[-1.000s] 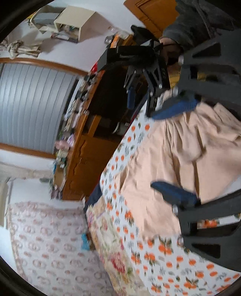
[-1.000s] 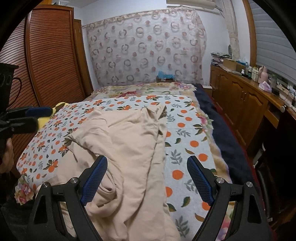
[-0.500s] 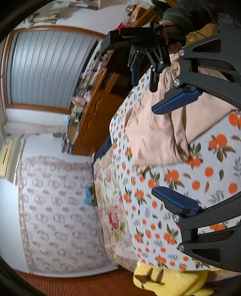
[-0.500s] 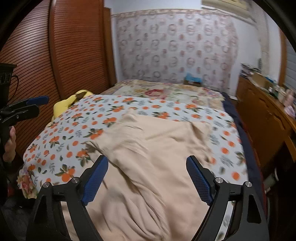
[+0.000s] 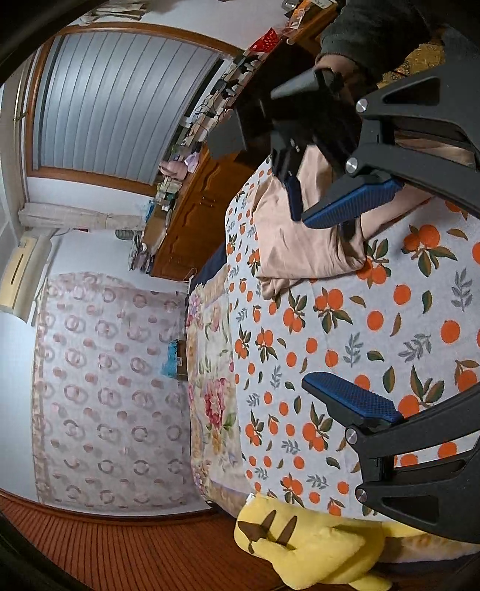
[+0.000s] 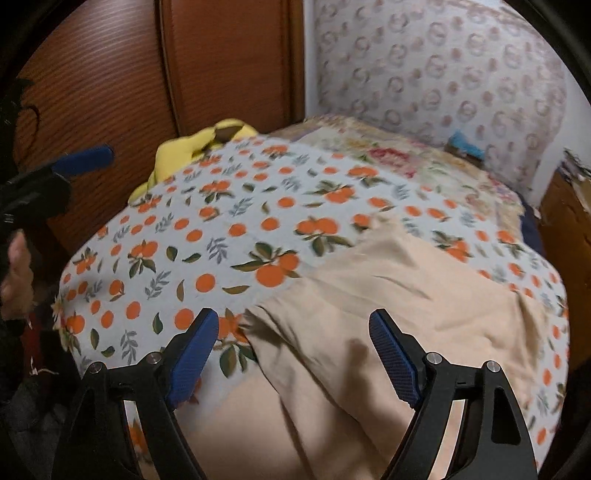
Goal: Fold small clothes
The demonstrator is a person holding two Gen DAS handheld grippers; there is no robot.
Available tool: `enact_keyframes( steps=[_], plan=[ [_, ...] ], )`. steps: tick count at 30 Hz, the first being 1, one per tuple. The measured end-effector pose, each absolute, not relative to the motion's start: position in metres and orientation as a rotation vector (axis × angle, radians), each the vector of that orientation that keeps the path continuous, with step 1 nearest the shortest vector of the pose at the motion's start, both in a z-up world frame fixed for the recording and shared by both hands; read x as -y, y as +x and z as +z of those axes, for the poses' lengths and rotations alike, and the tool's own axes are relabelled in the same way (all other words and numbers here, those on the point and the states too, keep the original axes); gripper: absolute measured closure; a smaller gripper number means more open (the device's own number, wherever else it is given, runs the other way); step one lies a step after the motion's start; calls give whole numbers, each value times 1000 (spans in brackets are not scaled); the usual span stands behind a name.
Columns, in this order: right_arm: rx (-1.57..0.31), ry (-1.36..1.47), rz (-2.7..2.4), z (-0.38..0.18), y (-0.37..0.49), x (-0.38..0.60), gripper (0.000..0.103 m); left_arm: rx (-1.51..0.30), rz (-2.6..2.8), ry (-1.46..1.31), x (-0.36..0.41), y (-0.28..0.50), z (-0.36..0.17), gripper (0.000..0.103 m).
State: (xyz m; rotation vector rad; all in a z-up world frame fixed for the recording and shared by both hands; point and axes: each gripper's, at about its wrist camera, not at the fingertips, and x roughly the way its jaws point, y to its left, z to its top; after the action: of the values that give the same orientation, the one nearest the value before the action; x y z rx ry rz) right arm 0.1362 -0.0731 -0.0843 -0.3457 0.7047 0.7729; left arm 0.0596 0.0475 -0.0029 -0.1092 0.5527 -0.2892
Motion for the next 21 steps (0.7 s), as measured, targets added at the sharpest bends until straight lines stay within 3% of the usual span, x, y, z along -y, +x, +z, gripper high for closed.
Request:
enact_keyframes(
  steps=[3, 8, 11, 12, 21],
  plan=[
    [-739, -375, 779, -94, 148, 56, 23, -555, -288, -117, -50, 59, -6, 22],
    [-762, -443, 744, -108, 160, 46, 43, -560, -292, -126, -53, 58, -11, 22],
    [-723, -485, 704, -111, 160, 41, 69, -565, -294, -133, -53, 59, -13, 22],
    [-705, -490, 689, -110, 159, 43, 91, -567, -296, -135, -53, 59, -13, 22],
    [-588, -296, 688, -61, 165, 101, 96, -598, -318, -132, -43, 66, -22, 22]
  ],
)
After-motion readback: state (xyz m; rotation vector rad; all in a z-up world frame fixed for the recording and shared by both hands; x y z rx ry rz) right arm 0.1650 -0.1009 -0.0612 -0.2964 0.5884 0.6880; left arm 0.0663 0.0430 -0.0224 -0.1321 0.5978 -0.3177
